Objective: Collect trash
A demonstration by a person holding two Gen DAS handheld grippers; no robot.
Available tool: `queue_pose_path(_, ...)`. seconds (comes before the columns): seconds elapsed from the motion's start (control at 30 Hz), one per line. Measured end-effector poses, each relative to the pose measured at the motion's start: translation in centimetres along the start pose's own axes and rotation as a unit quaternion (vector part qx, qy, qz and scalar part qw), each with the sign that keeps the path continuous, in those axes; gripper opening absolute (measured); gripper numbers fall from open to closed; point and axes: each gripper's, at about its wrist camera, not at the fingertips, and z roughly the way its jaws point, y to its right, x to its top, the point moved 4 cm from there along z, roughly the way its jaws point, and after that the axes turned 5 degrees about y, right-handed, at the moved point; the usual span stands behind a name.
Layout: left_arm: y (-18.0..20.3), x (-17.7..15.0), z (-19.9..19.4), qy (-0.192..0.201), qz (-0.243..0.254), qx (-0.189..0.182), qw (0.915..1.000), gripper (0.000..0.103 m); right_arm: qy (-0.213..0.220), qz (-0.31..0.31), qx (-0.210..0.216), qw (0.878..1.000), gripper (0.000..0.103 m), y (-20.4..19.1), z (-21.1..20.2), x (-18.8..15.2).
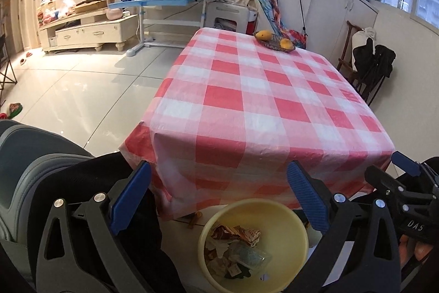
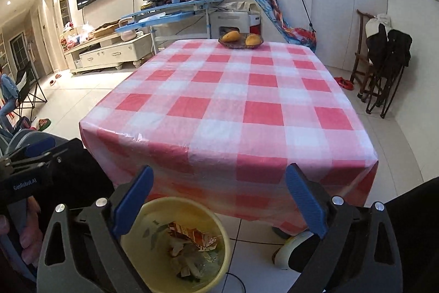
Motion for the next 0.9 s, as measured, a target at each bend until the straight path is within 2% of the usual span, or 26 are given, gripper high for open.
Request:
queue_pose_path(0.2, 0.7, 0.5, -0.1, 0.005, 0.003, 0.000, 1.0000, 0.095, 0.030, -0.010, -0.015, 0.999, 0.095, 0.2, -1.0, 0.6)
queue_pose_path(0.43, 3.0, 0.8, -0.3, 0.015, 0.041, -0.003, 0.9991, 0.095, 0.040, -0.001, -0.018, 0.999, 0.095, 1.0, -1.3, 0.8)
queue_pose_path(0.9, 5.5, 1.2, -0.3, 0.016, 0.080, 0.004, 0.9967, 0.096, 0.043, 0.016, -0.035, 0.998, 0.095, 2.8, -1.6, 0.8)
